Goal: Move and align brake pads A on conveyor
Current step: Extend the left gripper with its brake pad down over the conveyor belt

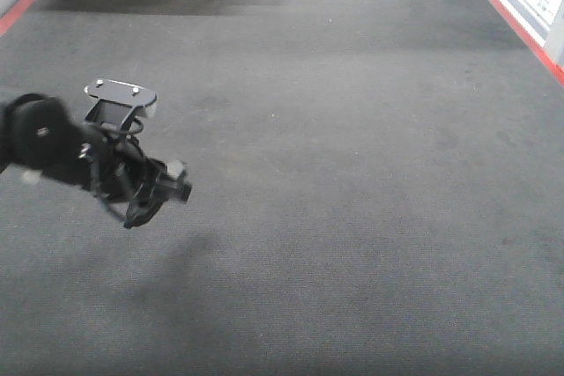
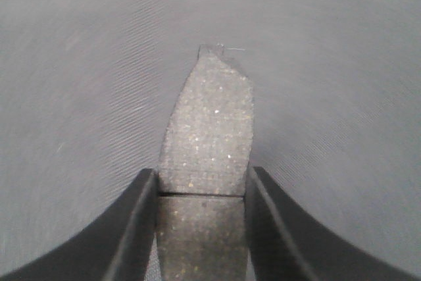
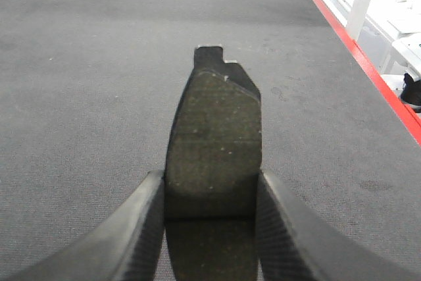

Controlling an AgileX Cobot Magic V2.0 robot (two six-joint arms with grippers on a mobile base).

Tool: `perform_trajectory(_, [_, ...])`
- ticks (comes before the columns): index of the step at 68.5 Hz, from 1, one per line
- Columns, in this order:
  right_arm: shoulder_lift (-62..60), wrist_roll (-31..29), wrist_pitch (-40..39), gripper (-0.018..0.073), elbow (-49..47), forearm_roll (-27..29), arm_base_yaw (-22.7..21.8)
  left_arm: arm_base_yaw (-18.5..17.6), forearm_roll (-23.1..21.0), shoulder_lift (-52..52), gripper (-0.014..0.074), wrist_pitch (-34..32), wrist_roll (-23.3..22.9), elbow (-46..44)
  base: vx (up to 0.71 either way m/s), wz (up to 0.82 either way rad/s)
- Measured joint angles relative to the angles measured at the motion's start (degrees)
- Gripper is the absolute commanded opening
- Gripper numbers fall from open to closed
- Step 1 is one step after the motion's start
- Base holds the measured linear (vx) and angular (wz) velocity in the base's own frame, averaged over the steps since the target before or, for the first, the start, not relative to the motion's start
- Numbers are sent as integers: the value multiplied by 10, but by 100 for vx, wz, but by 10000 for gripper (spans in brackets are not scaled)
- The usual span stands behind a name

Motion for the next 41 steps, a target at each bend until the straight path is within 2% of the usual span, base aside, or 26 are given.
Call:
perform_trajectory(6, [0,0,0,101,0,0,0,0,34,35,98,9,-89,-26,0,0])
perform_trajectory(13, [0,0,0,101,0,0,0,0,42,74,111,9,-154,-50,0,0])
perform_trajectory(18, [0,0,0,101,0,0,0,0,42,98,127,9,-176,-62,0,0])
perform_trajectory(28, [0,0,0,101,0,0,0,0,42,137,172,6,-191,-77,0,0])
perform_trajectory(41, [0,0,0,101,0,0,0,0,41,170,268,15,-216,-77,0,0])
